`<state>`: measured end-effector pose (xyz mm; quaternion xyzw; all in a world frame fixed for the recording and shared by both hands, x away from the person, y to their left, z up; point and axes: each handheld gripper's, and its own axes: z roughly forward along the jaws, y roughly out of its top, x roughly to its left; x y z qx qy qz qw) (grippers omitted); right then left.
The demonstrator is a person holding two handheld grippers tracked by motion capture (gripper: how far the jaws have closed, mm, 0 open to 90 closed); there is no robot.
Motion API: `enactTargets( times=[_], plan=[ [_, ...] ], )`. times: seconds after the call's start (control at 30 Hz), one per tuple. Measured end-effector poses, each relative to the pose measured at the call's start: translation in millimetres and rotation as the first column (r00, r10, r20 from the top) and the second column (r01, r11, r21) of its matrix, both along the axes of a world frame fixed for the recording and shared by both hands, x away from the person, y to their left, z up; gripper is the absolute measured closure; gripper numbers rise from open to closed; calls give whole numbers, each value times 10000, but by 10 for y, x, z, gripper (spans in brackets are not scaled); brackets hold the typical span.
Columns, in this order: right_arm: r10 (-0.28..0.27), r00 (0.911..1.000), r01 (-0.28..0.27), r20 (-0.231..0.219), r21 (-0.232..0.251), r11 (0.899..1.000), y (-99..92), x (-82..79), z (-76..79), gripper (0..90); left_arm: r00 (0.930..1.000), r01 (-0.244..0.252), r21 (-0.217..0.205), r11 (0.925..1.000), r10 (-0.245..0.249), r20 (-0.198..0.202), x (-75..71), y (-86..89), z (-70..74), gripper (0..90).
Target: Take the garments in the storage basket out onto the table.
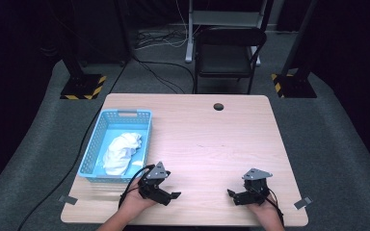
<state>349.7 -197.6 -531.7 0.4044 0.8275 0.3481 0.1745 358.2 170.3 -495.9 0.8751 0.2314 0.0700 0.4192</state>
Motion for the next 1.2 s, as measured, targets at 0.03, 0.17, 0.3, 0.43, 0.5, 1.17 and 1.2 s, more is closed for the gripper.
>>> enactTargets(
  times=[0.03, 0.17, 0.3, 0.43, 0.5, 1.17, 1.2],
  plan=[
    [2, 10000, -2, -1, -2, 10000, 0, 0, 0, 17, 10000, -14, 0, 10000, 14, 20, -5, 4, 23, 117],
    [-3, 10000, 3, -7, -1, 10000, 0, 0, 0, 17, 10000, -39, -136, 9999, 40, 45, -16, 25, 83, 118],
    [0, 10000, 0, -4, 0, 10000, 0, 0, 0, 17, 10000, -50, -195, 9998, 51, 61, -22, 40, 119, 121],
    [0, 10000, 0, -3, 0, 10000, 0, 0, 0, 16, 9998, -142, -233, 9996, 144, 101, -18, 64, 150, 124],
    [0, 10000, 0, -4, 0, 10000, 0, 0, 0, 17, 9998, -184, -274, 9995, 187, 119, -19, 75, 166, 125],
    [-1, 10000, 1, -2, 1, 10000, 0, 0, 0, 17, 9977, -566, -448, 9974, 582, 355, -5, 186, 284, 123],
    [-2, 10000, 2, -2, 1, 10000, 0, 0, 0, 17, 9975, -578, -476, 9972, 596, 371, -5, 189, 288, 123]
  ],
)
